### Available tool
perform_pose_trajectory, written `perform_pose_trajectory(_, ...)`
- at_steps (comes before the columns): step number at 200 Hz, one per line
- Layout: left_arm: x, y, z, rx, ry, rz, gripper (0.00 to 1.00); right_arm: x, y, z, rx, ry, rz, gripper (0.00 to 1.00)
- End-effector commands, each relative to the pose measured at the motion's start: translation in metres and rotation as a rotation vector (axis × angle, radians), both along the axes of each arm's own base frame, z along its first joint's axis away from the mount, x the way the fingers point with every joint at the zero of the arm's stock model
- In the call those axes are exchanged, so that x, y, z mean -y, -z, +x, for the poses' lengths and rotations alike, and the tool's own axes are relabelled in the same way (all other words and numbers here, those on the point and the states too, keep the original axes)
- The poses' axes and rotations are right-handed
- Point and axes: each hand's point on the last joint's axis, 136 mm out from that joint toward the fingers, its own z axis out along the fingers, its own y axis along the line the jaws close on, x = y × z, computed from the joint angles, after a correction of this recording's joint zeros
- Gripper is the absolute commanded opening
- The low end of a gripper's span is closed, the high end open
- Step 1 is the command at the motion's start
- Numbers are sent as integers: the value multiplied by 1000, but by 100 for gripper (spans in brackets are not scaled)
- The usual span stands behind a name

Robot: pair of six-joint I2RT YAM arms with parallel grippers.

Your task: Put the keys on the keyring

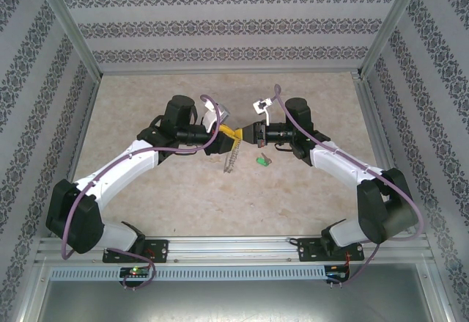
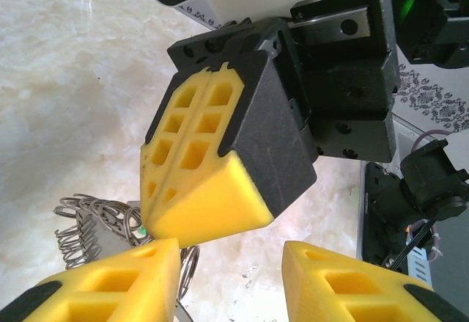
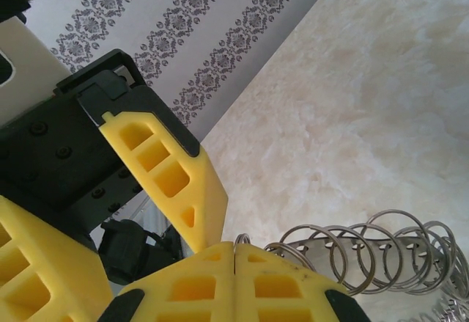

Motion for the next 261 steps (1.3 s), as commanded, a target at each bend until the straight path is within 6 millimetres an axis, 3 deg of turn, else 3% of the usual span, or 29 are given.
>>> perform_pose_trajectory(1,-4,10,3,-9,-3,13,41,-6,-30,-6,80,-38,41,0)
perform_pose_trajectory(189,-7,40,3,-53,2,102,34,-10,-33,-2,89,-34,40,0)
perform_pose_trajectory(261,-3,35,5,-46,2,87,33,-9,-33,-2,91,-33,40,0)
